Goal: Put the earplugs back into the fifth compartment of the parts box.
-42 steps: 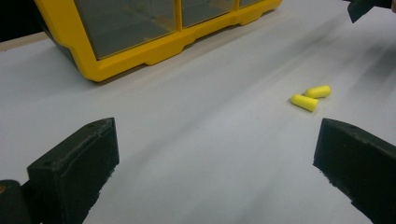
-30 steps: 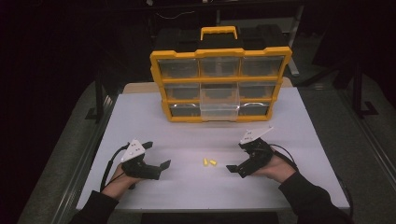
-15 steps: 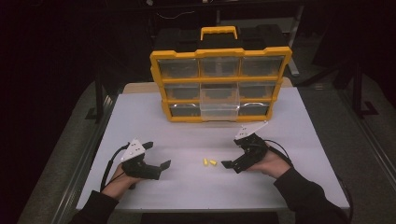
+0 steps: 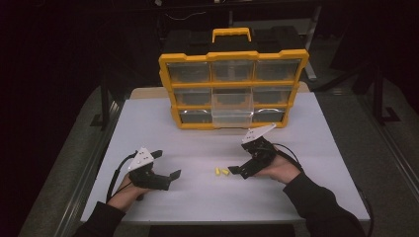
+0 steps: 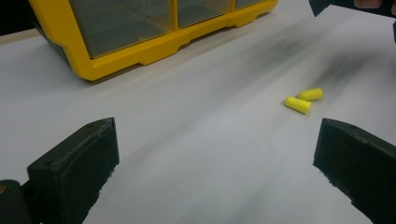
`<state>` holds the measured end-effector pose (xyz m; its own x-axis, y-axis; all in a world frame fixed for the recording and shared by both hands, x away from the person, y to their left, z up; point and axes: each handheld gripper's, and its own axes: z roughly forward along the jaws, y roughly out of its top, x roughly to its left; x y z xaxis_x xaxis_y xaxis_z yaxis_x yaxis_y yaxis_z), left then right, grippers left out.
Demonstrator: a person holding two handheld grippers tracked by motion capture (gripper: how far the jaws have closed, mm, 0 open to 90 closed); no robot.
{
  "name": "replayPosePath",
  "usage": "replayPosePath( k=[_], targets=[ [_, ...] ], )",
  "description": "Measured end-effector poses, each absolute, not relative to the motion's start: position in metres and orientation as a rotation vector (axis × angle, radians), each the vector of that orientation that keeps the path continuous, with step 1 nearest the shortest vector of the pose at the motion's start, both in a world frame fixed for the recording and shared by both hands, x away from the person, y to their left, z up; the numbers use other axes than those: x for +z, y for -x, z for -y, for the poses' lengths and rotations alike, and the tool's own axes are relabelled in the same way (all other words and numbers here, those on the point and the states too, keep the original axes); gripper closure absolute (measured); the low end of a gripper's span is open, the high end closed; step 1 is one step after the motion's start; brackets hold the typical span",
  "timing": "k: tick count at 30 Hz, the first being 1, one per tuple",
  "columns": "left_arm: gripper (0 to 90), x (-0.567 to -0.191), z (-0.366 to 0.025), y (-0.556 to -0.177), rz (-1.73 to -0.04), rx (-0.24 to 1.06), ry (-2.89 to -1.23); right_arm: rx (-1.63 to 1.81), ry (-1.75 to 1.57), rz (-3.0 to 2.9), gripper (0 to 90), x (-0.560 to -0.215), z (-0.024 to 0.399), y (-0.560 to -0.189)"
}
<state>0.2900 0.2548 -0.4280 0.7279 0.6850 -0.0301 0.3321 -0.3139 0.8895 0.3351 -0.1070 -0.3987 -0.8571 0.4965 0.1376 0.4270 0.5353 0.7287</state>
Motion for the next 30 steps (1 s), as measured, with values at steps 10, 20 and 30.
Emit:
replayPosePath(
  k=[10, 20, 30],
  targets=[
    [0.0, -0.428, -0.255, -0.29, -0.782, 0.437, -1.916, 1.246, -0.787, -2.676, 0.2, -0.395, 0.095, -0.343],
    [0.0, -0.427, -0.255, -0.29, -0.779, 0.435, -1.917, 1.248, -0.772, -2.688, 2.1, -0.396, 0.08, -0.351],
    [0.0, -0.428, -0.255, -0.29, -0.773, 0.437, -1.921, 1.231, -0.776, -2.702, 9.4, -0.397, 0.075, -0.354]
  ],
)
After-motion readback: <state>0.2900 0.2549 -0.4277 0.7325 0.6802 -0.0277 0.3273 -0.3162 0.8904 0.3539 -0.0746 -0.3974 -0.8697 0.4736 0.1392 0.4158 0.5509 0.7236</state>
